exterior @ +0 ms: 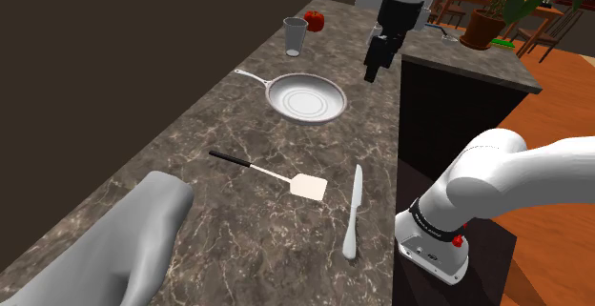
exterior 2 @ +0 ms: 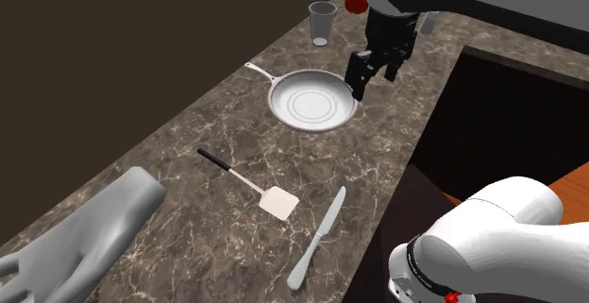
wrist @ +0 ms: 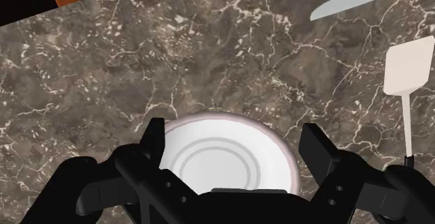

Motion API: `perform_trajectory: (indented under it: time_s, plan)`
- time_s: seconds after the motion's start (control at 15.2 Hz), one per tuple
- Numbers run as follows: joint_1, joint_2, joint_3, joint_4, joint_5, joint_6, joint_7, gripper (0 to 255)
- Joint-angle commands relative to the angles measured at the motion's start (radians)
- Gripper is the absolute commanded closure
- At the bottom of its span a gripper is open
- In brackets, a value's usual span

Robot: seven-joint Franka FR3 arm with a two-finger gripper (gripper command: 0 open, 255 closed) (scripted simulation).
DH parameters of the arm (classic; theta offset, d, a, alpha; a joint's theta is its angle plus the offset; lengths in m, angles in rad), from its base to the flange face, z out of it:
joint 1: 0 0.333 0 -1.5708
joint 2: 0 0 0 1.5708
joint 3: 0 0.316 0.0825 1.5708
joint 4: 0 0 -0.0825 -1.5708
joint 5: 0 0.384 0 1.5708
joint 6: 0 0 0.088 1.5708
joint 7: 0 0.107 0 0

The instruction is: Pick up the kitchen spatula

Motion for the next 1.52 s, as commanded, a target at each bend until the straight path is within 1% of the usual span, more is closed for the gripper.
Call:
perform_trajectory:
  time_s: [0.0, 0.46, 0.86, 1.19, 1.45]
  plan:
    - [0.000, 0.000, 0.000, 0.000, 0.000, 0.000, 0.000, 0]
    - [0.076, 0.077, 0.117, -0.051, 0.084, 0.158, 0.063, 0]
    - [0.133, 0.181, 0.223, -0.056, 0.137, 0.299, 0.115, 0]
    - [0.169, 0.292, 0.314, -0.034, 0.158, 0.414, 0.163, 0]
    - [0.190, 0.394, 0.388, 0.001, 0.152, 0.502, 0.208, 0]
